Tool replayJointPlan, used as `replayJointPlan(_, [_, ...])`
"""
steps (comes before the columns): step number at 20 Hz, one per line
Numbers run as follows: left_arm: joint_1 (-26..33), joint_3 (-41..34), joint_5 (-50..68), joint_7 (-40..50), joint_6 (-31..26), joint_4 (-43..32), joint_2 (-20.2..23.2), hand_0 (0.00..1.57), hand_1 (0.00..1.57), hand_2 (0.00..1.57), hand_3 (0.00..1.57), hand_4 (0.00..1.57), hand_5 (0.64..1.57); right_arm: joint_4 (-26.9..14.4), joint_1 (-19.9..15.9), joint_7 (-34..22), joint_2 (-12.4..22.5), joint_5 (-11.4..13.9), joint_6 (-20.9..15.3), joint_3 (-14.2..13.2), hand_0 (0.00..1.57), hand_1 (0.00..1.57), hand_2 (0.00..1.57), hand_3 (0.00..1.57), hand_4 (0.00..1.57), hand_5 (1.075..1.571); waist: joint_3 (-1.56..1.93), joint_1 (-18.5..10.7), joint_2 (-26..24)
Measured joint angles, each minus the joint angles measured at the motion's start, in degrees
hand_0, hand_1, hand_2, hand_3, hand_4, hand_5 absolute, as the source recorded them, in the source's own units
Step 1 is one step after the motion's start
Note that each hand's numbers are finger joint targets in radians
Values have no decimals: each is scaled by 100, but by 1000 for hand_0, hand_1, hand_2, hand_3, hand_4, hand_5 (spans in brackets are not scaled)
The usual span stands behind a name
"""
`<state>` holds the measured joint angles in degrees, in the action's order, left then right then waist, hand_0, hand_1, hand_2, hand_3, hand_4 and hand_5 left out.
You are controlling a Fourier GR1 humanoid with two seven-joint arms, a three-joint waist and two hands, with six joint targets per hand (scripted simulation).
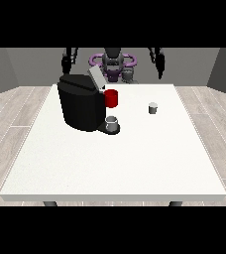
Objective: Insert the coffee pod into the coffee machine and close the lid
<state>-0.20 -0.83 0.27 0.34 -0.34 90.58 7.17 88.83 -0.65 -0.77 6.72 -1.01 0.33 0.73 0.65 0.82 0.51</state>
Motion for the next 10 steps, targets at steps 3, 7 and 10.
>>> replayJointPlan(3, [-94, -83, 74, -183, -143, -112, 30, 0, 0, 0, 0, 311, 1571, -116, 28, 43, -63, -3, 30, -2, 0, 0, 0, 0, 128, 1571, -33, -2, -27])
replayJointPlan(7, [56, -131, 163, -705, -452, -196, 127, 0, 0, 0, 0, 320, 1571, -55, 117, 69, -133, -34, -81, -113, 0, 0, 0, 0, 109, 1571, -53, 18, -172])
replayJointPlan(10, [-71, -204, 40, -894, -576, -300, 365, 0, 0, 0, 0, 0, 1571, -8, 8, 327, -343, 7, -466, -222, 0, 0, 0, 0, 181, 1571, -59, 88, -104])
